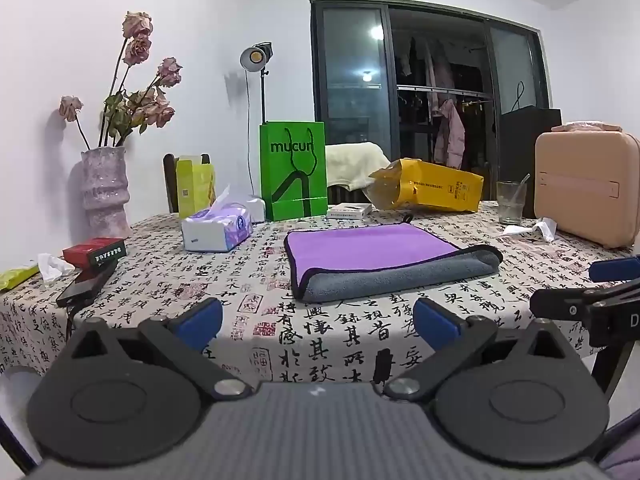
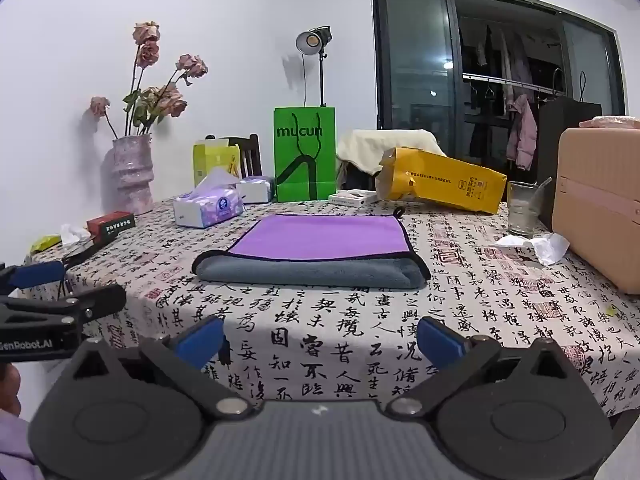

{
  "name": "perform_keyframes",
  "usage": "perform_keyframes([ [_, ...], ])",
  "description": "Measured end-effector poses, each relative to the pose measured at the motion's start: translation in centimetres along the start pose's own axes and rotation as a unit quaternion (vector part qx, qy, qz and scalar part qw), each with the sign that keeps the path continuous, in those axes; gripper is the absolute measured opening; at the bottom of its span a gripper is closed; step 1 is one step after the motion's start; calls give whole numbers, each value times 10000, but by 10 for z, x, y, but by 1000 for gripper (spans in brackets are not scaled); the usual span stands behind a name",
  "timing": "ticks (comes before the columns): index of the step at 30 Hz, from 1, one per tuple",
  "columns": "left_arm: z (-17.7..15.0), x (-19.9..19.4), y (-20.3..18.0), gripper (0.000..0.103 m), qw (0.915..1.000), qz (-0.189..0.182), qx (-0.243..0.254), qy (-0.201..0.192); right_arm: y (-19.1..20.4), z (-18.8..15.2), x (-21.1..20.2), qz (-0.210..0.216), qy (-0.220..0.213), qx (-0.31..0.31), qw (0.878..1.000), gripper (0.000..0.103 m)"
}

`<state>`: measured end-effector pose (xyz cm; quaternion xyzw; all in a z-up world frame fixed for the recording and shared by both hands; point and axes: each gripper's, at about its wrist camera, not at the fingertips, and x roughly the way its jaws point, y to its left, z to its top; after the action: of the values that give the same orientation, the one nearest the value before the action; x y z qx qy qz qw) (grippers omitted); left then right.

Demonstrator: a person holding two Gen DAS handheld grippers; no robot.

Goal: Fold towel

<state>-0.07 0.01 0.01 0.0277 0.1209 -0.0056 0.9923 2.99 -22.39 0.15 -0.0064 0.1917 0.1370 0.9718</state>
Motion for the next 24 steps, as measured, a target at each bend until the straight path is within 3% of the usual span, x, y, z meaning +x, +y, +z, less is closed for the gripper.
perform_keyframes([
  [24,2,-3,-1,103,10000,9,25,-42,2,-2,-7,83,-144,60,9998,103],
])
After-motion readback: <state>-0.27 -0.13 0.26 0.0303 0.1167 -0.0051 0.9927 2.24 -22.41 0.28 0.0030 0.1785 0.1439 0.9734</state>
